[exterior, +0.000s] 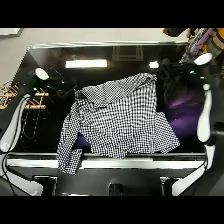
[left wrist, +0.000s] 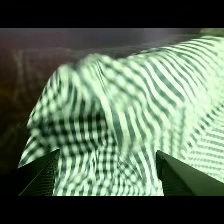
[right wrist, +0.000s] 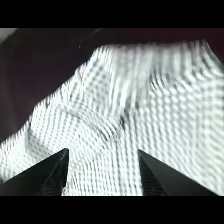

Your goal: Fold the clothes and pants, and hang the long-sleeved shirts on hangers.

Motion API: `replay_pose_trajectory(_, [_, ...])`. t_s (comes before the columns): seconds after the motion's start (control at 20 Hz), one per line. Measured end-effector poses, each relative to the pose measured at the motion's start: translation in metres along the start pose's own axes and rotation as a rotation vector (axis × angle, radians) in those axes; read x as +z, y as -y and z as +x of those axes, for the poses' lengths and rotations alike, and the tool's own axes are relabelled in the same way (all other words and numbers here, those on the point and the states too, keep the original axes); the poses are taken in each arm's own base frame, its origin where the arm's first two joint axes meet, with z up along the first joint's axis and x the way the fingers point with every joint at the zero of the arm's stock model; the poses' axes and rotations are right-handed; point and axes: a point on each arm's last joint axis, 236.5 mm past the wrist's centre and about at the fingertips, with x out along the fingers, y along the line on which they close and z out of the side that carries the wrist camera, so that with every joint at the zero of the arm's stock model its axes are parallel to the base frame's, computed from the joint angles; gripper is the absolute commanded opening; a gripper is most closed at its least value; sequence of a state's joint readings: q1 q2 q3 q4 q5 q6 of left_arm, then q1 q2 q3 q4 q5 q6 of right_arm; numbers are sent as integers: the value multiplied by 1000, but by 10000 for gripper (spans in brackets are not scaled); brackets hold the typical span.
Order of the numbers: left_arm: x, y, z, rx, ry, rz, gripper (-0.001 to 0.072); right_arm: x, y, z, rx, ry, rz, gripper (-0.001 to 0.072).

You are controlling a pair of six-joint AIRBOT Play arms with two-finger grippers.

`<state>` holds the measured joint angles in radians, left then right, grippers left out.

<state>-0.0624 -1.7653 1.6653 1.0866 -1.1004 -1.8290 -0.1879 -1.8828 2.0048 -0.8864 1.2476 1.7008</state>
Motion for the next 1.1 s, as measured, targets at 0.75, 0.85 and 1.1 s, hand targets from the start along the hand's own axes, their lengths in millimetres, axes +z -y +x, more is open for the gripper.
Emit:
replay_pose_trajectory(0.75, [-179, -73, -88, 4, -1, -89, 691, -263, 68, -145, -231, -185, 233, 667])
replay_pose_trajectory(0.85, [-199, -73, -80, -5, -30, -86, 691, -314, 74, -125, -207, -247, 291, 667])
replay_pose_trajectory(1.1, [-223, -64, -66, -24, -56, -46, 691, -395, 89, -79, -164, -333, 425, 666])
